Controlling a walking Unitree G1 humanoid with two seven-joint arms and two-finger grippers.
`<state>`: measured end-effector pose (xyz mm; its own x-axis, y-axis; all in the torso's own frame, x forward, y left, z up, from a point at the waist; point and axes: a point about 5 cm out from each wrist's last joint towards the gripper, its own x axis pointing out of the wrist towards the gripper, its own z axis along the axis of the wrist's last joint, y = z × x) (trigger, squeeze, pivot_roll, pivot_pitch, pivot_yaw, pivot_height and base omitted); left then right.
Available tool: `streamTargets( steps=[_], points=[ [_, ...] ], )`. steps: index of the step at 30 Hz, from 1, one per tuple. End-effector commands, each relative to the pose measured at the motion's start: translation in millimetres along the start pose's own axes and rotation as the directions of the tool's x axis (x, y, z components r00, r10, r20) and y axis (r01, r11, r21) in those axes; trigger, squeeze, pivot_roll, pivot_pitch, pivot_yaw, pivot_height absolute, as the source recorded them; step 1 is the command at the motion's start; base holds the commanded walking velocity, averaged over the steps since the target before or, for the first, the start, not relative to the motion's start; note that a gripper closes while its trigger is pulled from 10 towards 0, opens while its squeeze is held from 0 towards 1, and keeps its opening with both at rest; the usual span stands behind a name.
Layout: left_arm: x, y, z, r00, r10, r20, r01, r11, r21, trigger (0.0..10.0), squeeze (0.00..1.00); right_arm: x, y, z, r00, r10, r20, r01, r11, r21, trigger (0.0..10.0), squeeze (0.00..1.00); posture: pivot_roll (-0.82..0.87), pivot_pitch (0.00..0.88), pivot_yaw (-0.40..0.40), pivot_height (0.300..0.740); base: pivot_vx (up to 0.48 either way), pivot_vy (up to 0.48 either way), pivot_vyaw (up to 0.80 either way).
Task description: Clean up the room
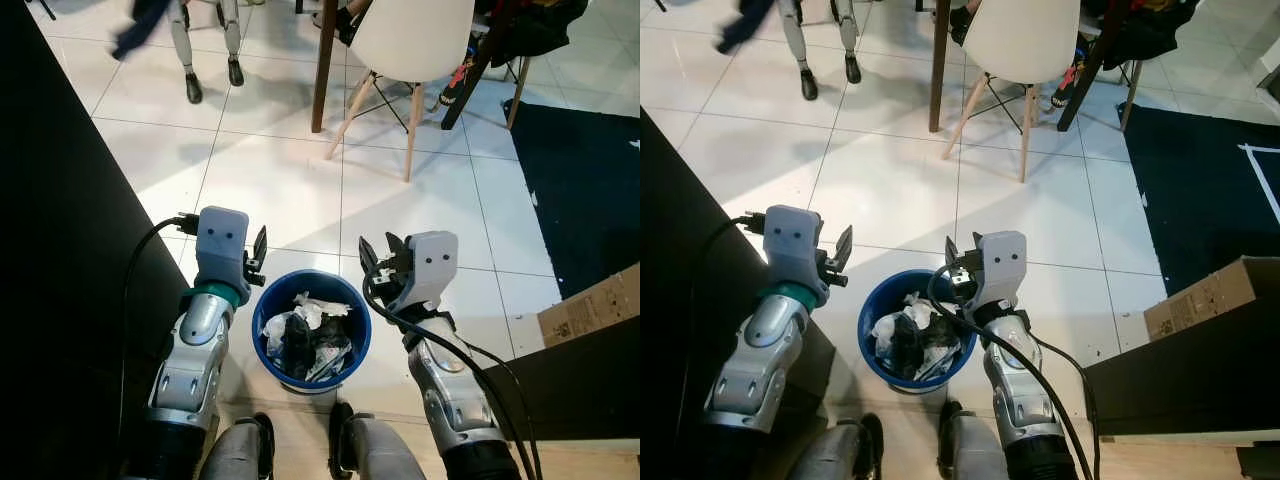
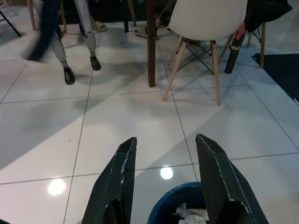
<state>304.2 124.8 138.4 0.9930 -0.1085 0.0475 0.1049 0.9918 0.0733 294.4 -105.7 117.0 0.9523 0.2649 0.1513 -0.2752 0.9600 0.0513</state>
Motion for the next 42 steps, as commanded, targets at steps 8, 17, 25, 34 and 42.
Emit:
streamTargets(
  steps=[8,17,25,34,42],
  points=[
    [-6.0,-1.5,-6.4,0.999,0.003,-0.054,-0.003,1.0,0.004,10.0,0.0,-1.7,-1.4,-5.9,1.0,0.0,-0.017,0.001,1.0,0.009,10.0,0.0,-0.05,0.118,0.007,0.74,-0.287,0.0,0.0],
    [-5.8,-0.6,-5.5,0.998,0.005,-0.058,-0.004,1.0,0.006,10.0,0.0,-1.9,-1.2,-6.7,1.0,-0.004,-0.017,0.005,1.0,0.009,10.0,0.0,-0.05,0.119,0.011,0.74,-0.285,0.0,0.0],
    [-4.3,-0.1,-5.2,0.998,0.001,-0.069,0.0,1.0,0.013,10.0,0.0,-1.9,-3.2,-8.4,1.0,-0.013,-0.028,0.014,1.0,0.008,10.0,0.0,-0.05,0.118,0.012,0.74,0.0,0.0,0.0],
    [-4.8,-0.9,-5.5,0.997,-0.005,-0.076,0.006,1.0,0.013,10.0,0.0,-1.4,-3.3,-9.5,0.999,-0.016,-0.033,0.017,1.0,0.019,10.0,0.0,-0.05,0.118,0.013,0.74,0.0,0.0,-0.8],
    [-4.9,0.0,-6.7,0.997,-0.005,-0.083,0.006,1.0,0.011,10.0,0.0,-0.7,-2.9,-10.1,0.999,-0.014,-0.034,0.015,1.0,0.02,10.0,0.0,-0.05,0.117,0.012,0.74,0.0,0.0,-0.6]
  ],
)
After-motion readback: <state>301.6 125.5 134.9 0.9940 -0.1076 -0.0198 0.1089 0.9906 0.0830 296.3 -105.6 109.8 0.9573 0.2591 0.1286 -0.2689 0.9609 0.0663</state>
